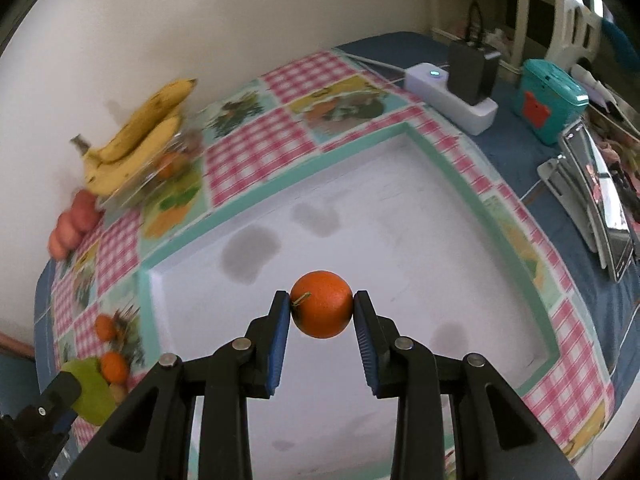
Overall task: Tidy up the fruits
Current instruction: 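Lift the orange with the right tool while the left tool lifts the green pear, then lower both fruits into the white tray and open both tools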
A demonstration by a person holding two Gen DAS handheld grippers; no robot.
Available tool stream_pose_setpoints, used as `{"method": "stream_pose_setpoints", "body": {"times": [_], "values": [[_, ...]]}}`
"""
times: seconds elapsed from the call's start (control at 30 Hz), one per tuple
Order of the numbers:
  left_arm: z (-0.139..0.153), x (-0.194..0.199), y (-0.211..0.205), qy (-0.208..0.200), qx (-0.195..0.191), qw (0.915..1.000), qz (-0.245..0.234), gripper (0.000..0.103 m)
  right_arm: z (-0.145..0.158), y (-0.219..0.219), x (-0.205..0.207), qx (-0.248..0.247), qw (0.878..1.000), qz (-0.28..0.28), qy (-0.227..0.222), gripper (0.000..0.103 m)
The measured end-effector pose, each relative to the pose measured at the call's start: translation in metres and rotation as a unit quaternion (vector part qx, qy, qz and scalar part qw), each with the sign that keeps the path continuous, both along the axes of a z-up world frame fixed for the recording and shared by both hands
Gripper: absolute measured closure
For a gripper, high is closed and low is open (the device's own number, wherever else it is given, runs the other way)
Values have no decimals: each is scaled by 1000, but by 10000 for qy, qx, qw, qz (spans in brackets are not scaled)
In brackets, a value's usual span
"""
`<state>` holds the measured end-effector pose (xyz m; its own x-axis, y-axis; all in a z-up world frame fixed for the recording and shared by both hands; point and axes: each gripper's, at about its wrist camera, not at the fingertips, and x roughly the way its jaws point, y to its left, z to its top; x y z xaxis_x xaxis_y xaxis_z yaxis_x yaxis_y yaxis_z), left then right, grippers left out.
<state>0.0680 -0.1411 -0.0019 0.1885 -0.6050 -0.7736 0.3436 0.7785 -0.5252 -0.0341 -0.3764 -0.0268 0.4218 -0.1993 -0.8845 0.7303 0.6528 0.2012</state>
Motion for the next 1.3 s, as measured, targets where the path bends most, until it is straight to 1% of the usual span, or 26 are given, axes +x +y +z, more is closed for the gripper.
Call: {"method": "stream_pose_setpoints", "body": {"times": [0.1, 0.2, 0.27, 0.37, 0.53, 0.7, 0.87, 0.97, 1.03, 1.13, 1.17, 1.2, 1.23, 1.3], "values": [[-17, 0, -37, 29, 96, 9996, -280, 61, -3, -17, 3, -80, 9999, -100, 8, 69], [-32, 1, -61, -53, 238, 9987, -441, 61, -9, -33, 6, -147, 9995, -241, 112, 69], [-40, 3, -71, -106, 260, 9982, -524, 61, -16, -41, 6, -146, 9992, -300, 208, 69], [-52, 6, -81, -84, 279, 9980, -565, 61, -22, -47, 5, -181, 9987, -350, 330, 69], [-70, 9, -90, -83, 489, 9968, -628, 61, -22, -48, 8, -320, 9984, -303, 368, 69], [-70, 10, -93, -191, 517, 9965, -634, 61, -24, -49, 9, -354, 9984, -283, 341, 69], [-69, 9, -96, -209, 587, 9957, -681, 61, -22, -47, 10, -447, 9979, -256, 391, 69], [-67, 7, -98, -209, 666, 9949, -735, 61, -19, -48, 9, -578, 9972, -248, 412, 61], [-64, 5, -97, -177, 583, 9953, -749, 60, -19, -49, 7, -515, 9977, -266, 363, 53], [-55, 2, -95, -231, 536, 9953, -770, 58, -18, -49, 4, -499, 9978, -251, 359, 46], [-51, 0, -95, -269, 554, 9951, -780, 57, -17, -48, 3, -508, 9978, -241, 350, 44], [-48, -1, -94, -305, 590, 9948, -778, 54, -16, -47, 2, -517, 9978, -234, 346, 40], [-45, -2, -93, -327, 617, 9947, -760, 53, -16, -46, 2, -524, 9978, -233, 342, 33], [-41, -2, -90, -371, 678, 9946, -697, 42, -15, -45, 1, -541, 9978, -218, 326, 29]]}}
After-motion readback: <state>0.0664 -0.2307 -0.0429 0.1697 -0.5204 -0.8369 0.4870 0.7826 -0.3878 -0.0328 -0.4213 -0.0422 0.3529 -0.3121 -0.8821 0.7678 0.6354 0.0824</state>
